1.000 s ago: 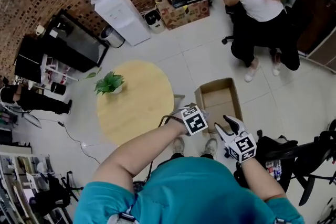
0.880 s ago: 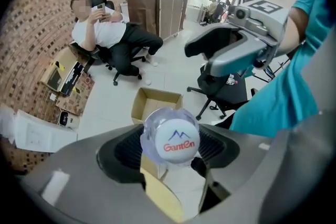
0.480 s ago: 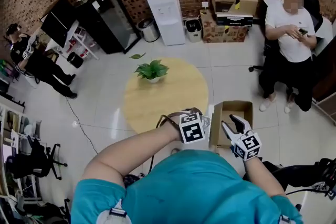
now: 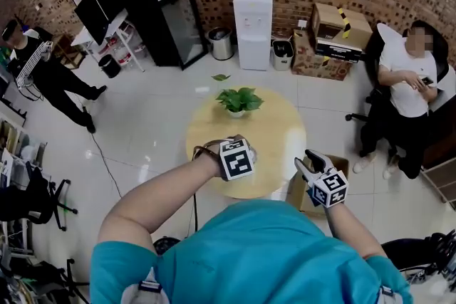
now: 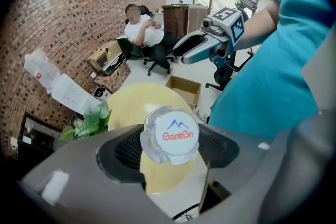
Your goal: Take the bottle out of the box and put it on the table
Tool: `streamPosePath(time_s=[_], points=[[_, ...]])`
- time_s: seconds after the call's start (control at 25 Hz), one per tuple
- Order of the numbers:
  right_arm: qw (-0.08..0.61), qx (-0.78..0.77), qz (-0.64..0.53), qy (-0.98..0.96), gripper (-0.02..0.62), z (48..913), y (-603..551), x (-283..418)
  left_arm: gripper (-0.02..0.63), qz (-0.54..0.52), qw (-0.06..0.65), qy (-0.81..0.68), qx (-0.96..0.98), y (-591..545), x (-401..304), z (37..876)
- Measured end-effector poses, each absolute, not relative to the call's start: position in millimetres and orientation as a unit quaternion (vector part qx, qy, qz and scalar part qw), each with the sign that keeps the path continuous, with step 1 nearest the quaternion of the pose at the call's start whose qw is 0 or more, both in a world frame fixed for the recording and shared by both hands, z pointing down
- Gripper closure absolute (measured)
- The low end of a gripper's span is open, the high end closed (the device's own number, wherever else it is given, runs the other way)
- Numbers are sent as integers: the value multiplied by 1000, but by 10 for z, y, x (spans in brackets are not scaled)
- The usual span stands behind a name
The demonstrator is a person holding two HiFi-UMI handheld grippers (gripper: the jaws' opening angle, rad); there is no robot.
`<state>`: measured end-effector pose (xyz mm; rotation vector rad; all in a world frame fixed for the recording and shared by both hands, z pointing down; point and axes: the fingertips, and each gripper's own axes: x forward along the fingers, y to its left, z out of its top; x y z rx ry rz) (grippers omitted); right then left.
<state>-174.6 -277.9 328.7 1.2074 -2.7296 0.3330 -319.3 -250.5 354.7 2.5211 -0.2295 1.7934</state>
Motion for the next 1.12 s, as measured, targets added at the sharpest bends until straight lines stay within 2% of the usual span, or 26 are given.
streamPosePath(time_s=[0.12, 0.24, 0.36, 0.48, 0.64, 0.68, 0.76, 0.8, 0.84, 0.96, 1.0, 1.12], points=[[88, 395, 115, -907, 419, 3370, -2975, -2107, 296, 581, 36, -80, 809, -2776, -3633, 3685], [104, 389, 123, -907, 419, 3464, -3172, -2444, 296, 571, 15, -103, 814, -3198, -3943, 3708], [115, 387, 138, -904, 419, 3584, -3333, -2690, 295, 580, 71, -84, 807, -3291, -4227, 4034], [123, 391, 154, -899, 419, 3701, -3458, -2836, 295, 587, 92, -79, 801, -3421, -4419, 4214], [126, 400, 173, -891, 419, 3788, -3611, -2922, 295, 540, -7, -120, 833, -3978, -4311, 4005], [127, 402, 177, -889, 419, 3799, -3652, -2934, 295, 551, 15, -109, 827, -3942, -4369, 4114], [131, 406, 182, -886, 419, 3817, -3730, -2951, 295, 592, 103, -68, 797, -3712, -4566, 4463], [134, 407, 185, -884, 419, 3828, -3772, -2955, 295, 598, 120, -59, 790, -3700, -4600, 4547], [136, 408, 187, -883, 419, 3846, -3817, -2956, 295, 592, 112, -63, 796, -3789, -4575, 4545], [141, 410, 195, -880, 419, 3943, -3910, -2953, 293, 523, 1, -117, 844, -4363, -4276, 4221], [141, 411, 199, -878, 419, 3977, -3924, -2954, 293, 512, -14, -124, 850, -4446, -4229, 4168], [140, 416, 209, -874, 419, 4032, -3975, -3009, 290, 517, 1, -116, 848, -4446, -4299, 4184]])
